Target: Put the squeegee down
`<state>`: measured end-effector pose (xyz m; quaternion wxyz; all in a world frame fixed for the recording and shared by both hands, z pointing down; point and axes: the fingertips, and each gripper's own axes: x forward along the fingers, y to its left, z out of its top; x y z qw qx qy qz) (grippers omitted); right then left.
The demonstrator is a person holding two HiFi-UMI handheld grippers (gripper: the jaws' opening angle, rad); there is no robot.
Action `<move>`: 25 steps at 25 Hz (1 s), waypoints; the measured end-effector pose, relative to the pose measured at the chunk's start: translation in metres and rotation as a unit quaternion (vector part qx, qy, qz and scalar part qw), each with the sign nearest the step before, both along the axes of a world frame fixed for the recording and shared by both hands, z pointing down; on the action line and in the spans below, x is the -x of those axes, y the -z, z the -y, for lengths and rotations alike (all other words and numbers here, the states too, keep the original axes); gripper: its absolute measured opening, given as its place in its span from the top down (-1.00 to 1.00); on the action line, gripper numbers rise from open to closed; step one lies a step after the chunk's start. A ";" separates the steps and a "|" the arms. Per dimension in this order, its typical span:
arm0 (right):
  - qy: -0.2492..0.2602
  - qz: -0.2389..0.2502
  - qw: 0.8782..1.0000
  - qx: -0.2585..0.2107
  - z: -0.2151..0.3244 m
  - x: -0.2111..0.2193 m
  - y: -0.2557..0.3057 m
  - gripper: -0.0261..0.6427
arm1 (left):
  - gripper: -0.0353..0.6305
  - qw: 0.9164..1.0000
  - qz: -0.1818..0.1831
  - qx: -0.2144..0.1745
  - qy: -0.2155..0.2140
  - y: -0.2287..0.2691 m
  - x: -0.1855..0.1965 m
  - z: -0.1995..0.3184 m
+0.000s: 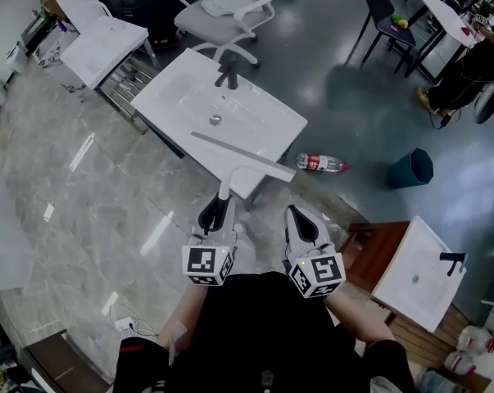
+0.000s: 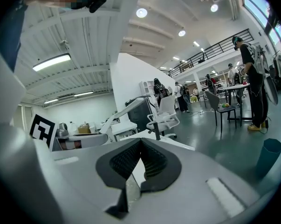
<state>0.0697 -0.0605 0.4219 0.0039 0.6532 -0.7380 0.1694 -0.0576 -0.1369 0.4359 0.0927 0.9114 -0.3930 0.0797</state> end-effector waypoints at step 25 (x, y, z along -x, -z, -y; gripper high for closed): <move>-0.160 -0.023 0.987 0.011 0.077 -0.027 -0.006 0.91 | 0.58 0.985 0.027 0.023 -0.169 -0.051 -0.071 0.107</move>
